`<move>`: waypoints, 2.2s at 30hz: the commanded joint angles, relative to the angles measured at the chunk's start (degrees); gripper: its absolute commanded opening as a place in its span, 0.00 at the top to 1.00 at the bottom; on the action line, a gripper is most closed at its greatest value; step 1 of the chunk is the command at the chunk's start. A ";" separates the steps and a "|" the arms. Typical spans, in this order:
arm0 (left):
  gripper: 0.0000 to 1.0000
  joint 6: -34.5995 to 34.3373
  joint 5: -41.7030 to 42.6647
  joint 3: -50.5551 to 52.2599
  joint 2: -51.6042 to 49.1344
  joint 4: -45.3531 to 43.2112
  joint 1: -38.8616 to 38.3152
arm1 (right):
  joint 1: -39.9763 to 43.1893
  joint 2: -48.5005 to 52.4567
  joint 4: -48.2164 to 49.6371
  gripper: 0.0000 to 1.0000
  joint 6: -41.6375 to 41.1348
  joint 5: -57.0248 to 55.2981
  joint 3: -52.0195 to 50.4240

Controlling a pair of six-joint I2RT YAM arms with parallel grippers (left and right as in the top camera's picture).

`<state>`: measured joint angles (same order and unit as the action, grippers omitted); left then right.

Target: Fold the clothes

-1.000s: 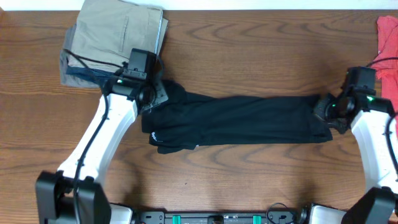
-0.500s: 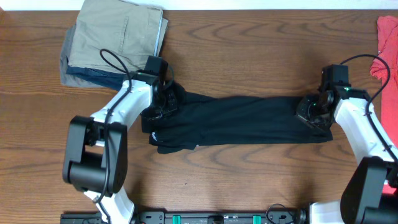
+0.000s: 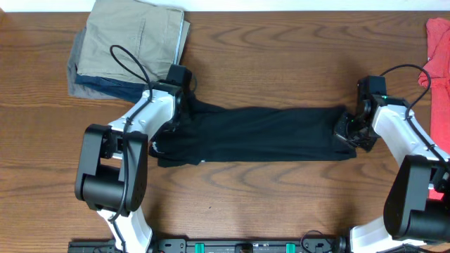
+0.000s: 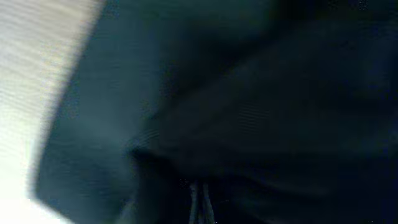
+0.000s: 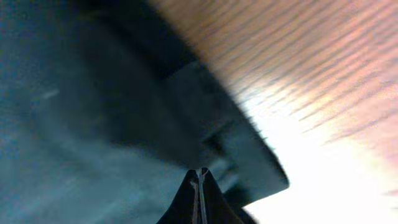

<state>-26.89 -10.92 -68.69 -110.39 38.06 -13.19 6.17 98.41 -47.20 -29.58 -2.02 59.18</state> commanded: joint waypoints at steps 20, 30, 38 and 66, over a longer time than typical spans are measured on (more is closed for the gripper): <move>0.20 -9.40 -9.66 0.15 20.09 13.14 0.63 | 6.10 -4.15 -4.83 0.60 1.62 -5.03 7.45; 0.02 -9.42 -6.03 0.22 19.41 15.87 0.63 | 11.96 -1.11 2.54 0.11 17.59 9.11 7.78; 0.02 -9.42 -6.03 0.22 19.41 16.11 0.63 | 12.57 6.97 3.91 0.07 25.64 21.64 7.78; 0.02 -9.42 -6.03 0.22 19.41 17.29 0.63 | 13.25 5.92 -6.78 0.99 16.31 18.64 8.02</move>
<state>-36.03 -16.82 -68.60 -90.35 55.05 -12.84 17.85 109.56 -53.36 -9.80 21.23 67.02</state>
